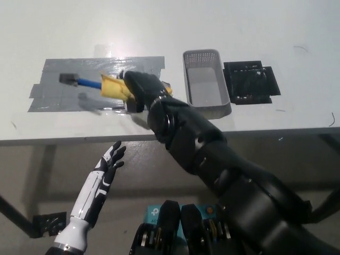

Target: The robot picks the hammer placed on top of the gray container with right hand and places it on the grey area of the desk

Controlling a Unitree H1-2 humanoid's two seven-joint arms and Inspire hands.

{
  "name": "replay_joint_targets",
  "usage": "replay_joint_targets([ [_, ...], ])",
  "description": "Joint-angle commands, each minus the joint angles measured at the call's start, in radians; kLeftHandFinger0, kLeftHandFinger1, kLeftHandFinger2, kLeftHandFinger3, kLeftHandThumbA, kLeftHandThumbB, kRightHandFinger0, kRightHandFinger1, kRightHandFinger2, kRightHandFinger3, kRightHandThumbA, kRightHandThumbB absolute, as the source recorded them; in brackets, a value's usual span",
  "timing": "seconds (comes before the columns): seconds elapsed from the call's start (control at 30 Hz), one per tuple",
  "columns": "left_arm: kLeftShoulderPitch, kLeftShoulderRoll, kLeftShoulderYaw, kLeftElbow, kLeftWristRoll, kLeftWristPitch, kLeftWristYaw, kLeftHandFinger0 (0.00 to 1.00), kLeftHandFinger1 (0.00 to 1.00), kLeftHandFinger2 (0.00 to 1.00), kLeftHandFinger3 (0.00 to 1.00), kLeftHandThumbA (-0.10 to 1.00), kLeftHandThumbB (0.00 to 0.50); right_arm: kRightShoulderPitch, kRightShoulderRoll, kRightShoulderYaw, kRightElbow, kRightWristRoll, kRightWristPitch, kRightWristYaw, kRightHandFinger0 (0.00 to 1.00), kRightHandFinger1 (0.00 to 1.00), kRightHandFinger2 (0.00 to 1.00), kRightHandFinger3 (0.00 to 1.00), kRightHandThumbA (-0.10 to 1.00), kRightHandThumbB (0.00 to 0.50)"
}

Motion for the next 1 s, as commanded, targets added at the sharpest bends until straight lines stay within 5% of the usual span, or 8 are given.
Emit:
replay_joint_targets([
  [0.0, -0.012, 0.015, -0.003, -0.031, 0.0, -0.006, -0.02, 0.98, 1.0, 1.0, 1.0, 1.0, 0.193, -0.042, 0.003, -0.002, -0.024, 0.004, -0.01, -0.051, 0.01, 0.38, 0.66, 0.5, -0.1, 0.241],
  [0.2, -0.011, 0.018, -0.006, -0.031, 0.007, -0.005, -0.017, 0.98, 1.0, 1.0, 1.0, 1.0, 0.199, -0.031, -0.008, -0.012, -0.026, 0.016, -0.007, -0.035, 0.06, 0.51, 0.85, 0.42, -0.1, 0.157],
  [0.23, -0.011, 0.017, -0.006, -0.031, 0.006, -0.005, -0.017, 0.98, 1.0, 1.0, 1.0, 1.0, 0.197, -0.036, -0.01, -0.018, -0.025, 0.022, 0.002, -0.019, 0.33, 0.74, 1.0, 0.7, 0.1, 0.176],
  [0.27, -0.011, 0.018, -0.006, -0.031, 0.006, -0.005, -0.016, 0.98, 1.0, 1.0, 1.0, 1.0, 0.195, -0.039, -0.011, -0.02, -0.025, 0.025, 0.006, -0.012, 0.41, 0.7, 0.88, 0.81, 0.24, 0.176],
  [0.3, -0.01, 0.018, -0.006, -0.031, 0.004, -0.003, -0.018, 0.98, 1.0, 1.0, 1.0, 1.0, 0.195, -0.044, -0.015, -0.035, -0.025, 0.043, 0.006, 0.02, 0.56, 0.83, 1.0, 1.0, 0.38, 0.243],
  [0.37, -0.021, 0.015, -0.01, -0.027, 0.006, 0.003, -0.018, 0.98, 1.0, 1.0, 1.0, 1.0, 0.204, -0.061, -0.027, -0.072, -0.022, 0.082, 0.042, 0.108, 1.0, 1.0, 1.0, 1.0, 0.69, 0.423],
  [0.43, -0.02, 0.015, -0.01, -0.029, 0.006, 0.008, -0.018, 0.98, 1.0, 1.0, 1.0, 1.0, 0.211, -0.07, -0.037, -0.077, -0.029, 0.075, 0.039, 0.136, 1.0, 1.0, 1.0, 1.0, 0.75, 0.498],
  [0.97, -0.033, 0.022, -0.017, -0.026, 0.007, 0.015, -0.028, 0.96, 1.0, 1.0, 1.0, 1.0, 0.223, -0.137, -0.107, -0.086, -0.067, 0.088, 0.03, 0.168, 1.0, 1.0, 1.0, 1.0, 0.91, 0.5],
])
